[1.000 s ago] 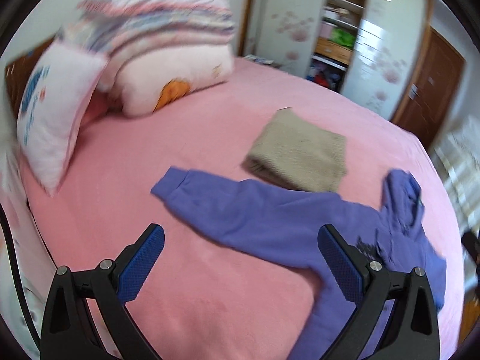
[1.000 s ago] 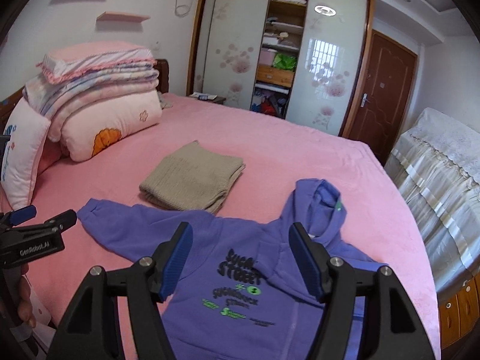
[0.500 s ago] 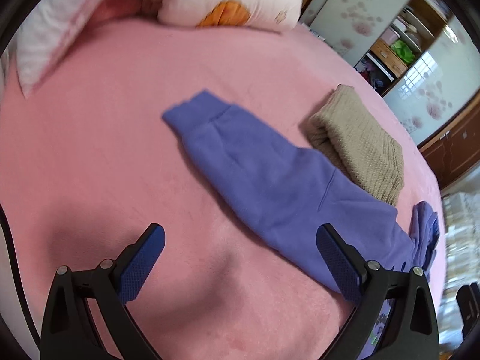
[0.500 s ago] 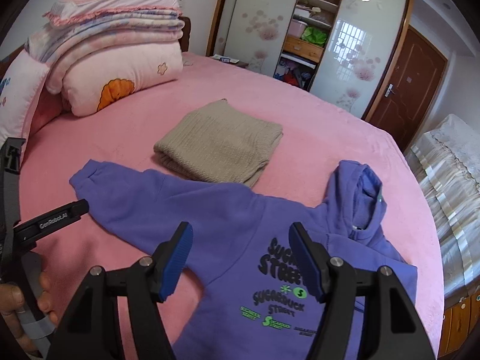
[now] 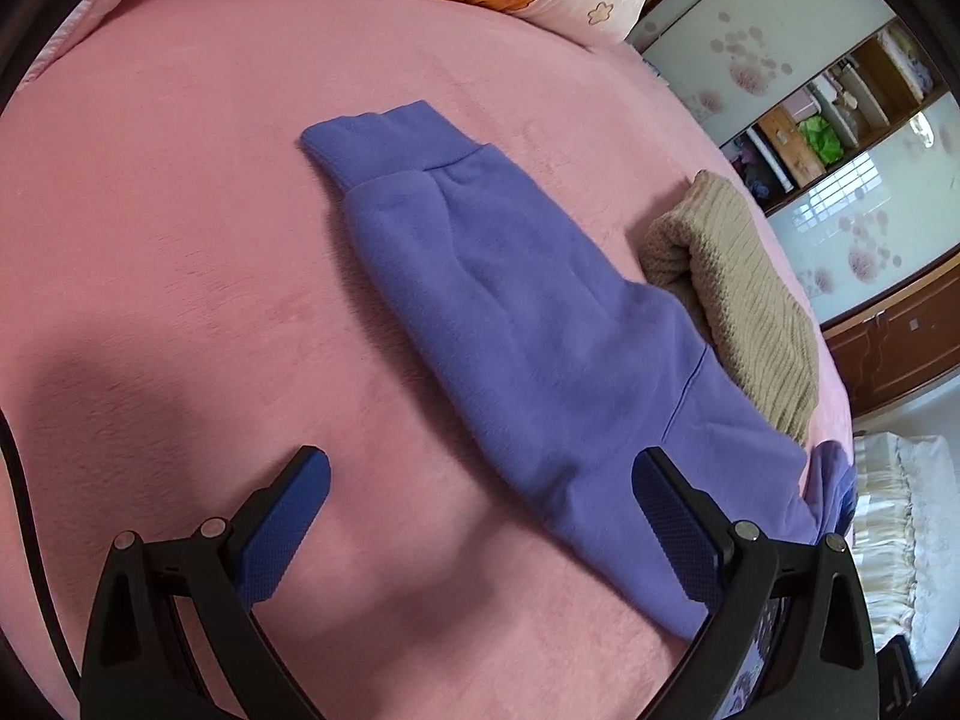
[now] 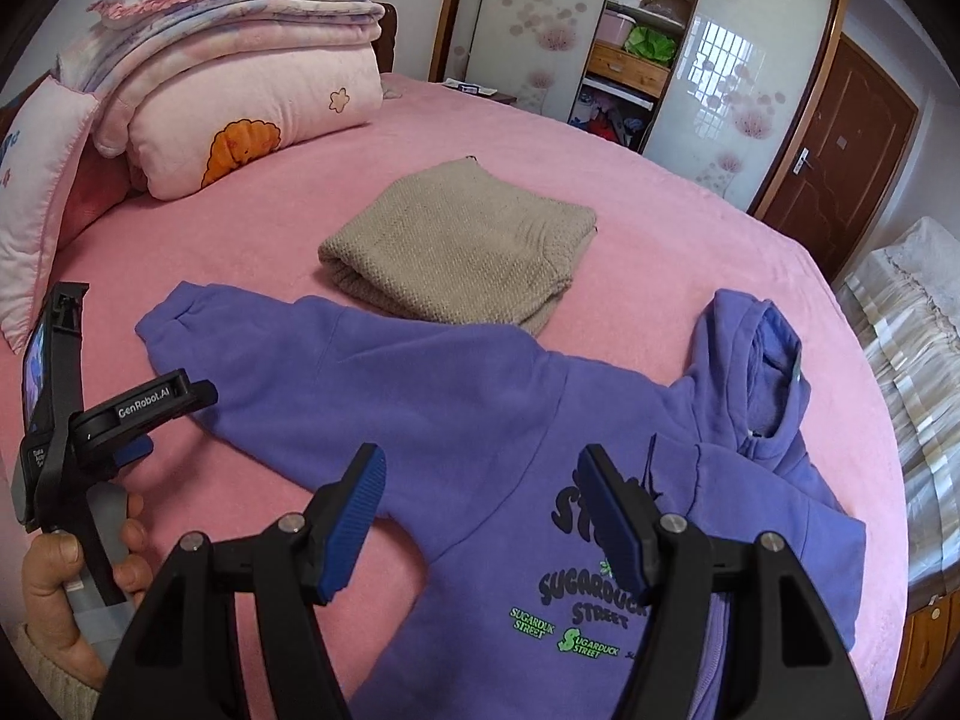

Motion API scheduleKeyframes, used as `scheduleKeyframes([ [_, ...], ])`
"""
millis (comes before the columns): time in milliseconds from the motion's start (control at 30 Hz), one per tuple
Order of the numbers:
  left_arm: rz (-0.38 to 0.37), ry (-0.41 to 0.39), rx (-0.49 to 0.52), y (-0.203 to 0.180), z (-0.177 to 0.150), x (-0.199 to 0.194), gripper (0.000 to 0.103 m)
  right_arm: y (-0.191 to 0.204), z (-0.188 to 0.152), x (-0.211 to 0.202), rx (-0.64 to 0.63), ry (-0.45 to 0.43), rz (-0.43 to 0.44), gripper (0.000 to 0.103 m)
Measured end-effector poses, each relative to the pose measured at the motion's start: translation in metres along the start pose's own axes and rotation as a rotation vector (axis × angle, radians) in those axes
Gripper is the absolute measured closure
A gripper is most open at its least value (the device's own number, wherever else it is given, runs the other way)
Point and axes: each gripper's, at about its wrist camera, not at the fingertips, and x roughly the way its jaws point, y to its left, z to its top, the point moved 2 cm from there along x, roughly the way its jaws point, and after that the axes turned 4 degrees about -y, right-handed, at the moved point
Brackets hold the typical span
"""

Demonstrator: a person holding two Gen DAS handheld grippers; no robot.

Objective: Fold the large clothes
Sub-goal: 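Move the left tool to the other sleeve cuff near the pillows and grasp it, then lift the cuff with the left tool, lay it across the chest, release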

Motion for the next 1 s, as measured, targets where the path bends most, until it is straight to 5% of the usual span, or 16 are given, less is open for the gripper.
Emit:
scheduleKeyframes([
  [300,-0.123,-0.083,-0.132,0.014,0.014,0.011,0.021,-0.006,-0.015,0.016,-0.017,0.000,0.040,0.036],
  [433,-0.147,-0.044,-0.157,0.014,0.021,0.029,0.083,-0.010,-0.017,0.025,-0.009,0.002,0.053,0.036],
  [533,-0.151,-0.034,-0.203,0.016,0.022,0.038,0.094,-0.017,-0.019,0.029,0.010,0.005,0.061,0.036],
  [733,-0.139,-0.144,-0.088,-0.024,0.029,0.005,0.097,-0.040,-0.027,0.033,0.052,0.020,0.044,0.036],
  [1000,-0.309,-0.275,0.171,-0.158,0.031,-0.078,0.098,-0.104,-0.042,0.009,0.166,0.000,-0.006,0.036],
])
